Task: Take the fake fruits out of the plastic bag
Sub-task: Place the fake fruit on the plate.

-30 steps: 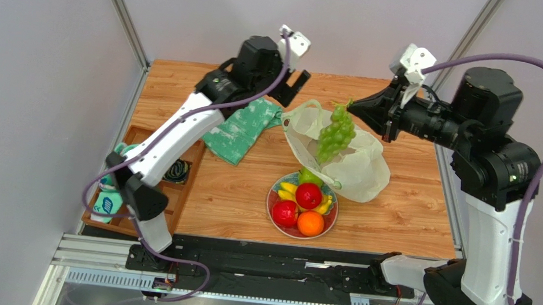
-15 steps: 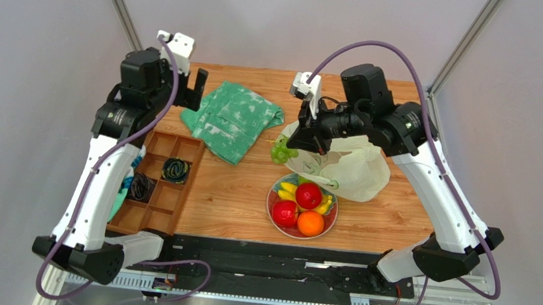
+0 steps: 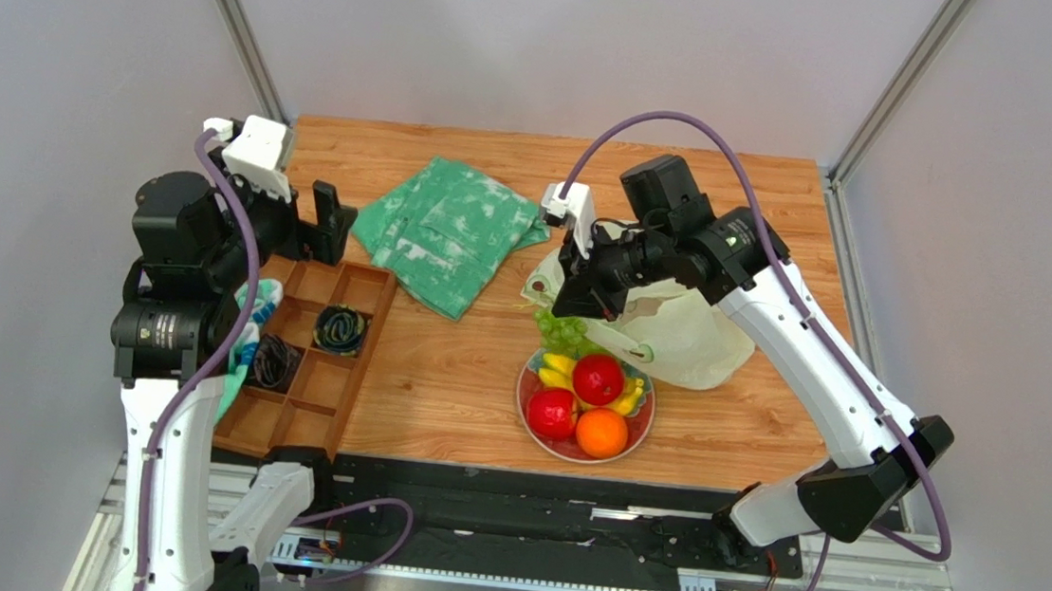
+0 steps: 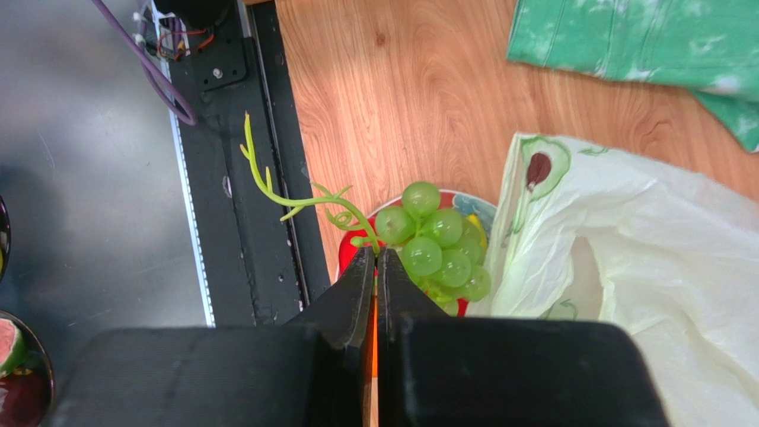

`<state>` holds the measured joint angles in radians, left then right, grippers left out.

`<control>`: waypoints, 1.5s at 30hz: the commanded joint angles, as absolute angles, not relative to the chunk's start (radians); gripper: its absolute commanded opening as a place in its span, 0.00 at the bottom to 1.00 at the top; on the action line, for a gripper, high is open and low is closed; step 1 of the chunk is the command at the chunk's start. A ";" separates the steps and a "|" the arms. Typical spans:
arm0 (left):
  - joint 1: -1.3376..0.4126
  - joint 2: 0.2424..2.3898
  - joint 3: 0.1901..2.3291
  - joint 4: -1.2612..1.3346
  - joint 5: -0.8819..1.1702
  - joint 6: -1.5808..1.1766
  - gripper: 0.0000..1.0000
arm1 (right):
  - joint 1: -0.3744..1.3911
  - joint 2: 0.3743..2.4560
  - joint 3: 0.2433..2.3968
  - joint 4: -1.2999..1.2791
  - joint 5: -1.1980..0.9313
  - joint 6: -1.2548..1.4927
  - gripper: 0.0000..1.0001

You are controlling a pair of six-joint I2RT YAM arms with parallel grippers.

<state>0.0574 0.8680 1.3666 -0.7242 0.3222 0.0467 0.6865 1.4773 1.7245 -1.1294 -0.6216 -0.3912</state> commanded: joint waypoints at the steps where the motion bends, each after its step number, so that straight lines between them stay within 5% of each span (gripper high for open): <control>1: 0.098 0.865 1.351 -0.723 0.425 0.005 0.98 | 0.690 1.450 1.643 -1.029 -0.611 -0.405 0.00; 13: 0.143 0.847 1.345 -0.724 0.505 -0.040 0.99 | 0.692 1.329 1.370 -1.002 -0.523 -0.531 0.00; 34: 0.166 0.879 1.359 -0.723 0.545 -0.044 0.99 | 0.686 1.235 1.243 -1.002 -0.462 -0.521 0.01; 36: 0.164 0.879 1.353 -0.719 0.546 -0.046 0.99 | 0.684 1.241 1.239 -1.032 -0.466 -0.532 0.06; 39: 0.164 0.885 1.350 -0.719 0.552 -0.046 0.99 | 0.686 1.270 1.258 -1.101 -0.445 -0.557 0.27; 42: 0.164 0.888 1.348 -0.718 0.563 -0.046 0.99 | 0.672 1.293 1.313 -1.195 -0.416 -0.578 0.66; 45: 0.164 0.899 1.344 -0.713 0.574 -0.049 0.99 | 0.641 1.290 1.402 -1.242 -0.472 -0.557 0.74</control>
